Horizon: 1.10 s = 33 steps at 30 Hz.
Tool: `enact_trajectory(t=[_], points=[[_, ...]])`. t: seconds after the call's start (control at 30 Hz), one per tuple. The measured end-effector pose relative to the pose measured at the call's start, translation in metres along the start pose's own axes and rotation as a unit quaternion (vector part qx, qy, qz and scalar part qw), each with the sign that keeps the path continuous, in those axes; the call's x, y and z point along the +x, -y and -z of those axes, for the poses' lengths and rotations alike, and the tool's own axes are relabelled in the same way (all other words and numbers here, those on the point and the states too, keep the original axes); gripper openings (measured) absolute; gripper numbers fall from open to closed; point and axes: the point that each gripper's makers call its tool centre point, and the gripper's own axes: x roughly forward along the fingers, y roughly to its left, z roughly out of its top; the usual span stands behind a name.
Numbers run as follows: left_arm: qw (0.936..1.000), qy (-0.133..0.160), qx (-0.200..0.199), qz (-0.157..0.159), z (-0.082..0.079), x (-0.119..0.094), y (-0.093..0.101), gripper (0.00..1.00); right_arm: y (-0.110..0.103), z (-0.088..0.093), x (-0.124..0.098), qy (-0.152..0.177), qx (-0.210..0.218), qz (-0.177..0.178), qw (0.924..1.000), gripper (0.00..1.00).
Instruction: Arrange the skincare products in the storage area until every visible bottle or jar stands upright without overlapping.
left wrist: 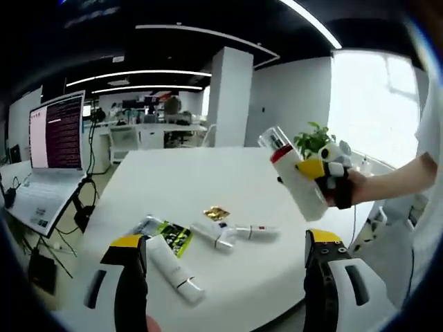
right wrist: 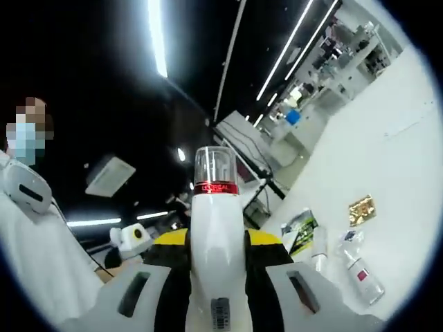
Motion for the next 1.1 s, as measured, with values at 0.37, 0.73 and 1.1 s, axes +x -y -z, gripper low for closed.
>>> enact_trajectory(t=[0.37, 0.73, 1.1], points=[[0.9930, 0.014, -0.045, 0.109, -0.028, 0.004, 0.043, 0.84, -0.033, 0.012, -0.004, 0.013, -0.011, -0.050, 0.9986, 0.28], [0.9712, 0.016, -0.045, 0.233, -0.053, 0.002, 0.091, 0.62, -0.067, 0.024, -0.013, 0.007, -0.014, -0.094, 0.9955, 0.28], [0.9371, 0.038, -0.121, 0.325, -0.077, 0.000, 0.131, 0.49, -0.105, 0.030, -0.009, 0.009, -0.026, -0.139, 0.9899, 0.28]])
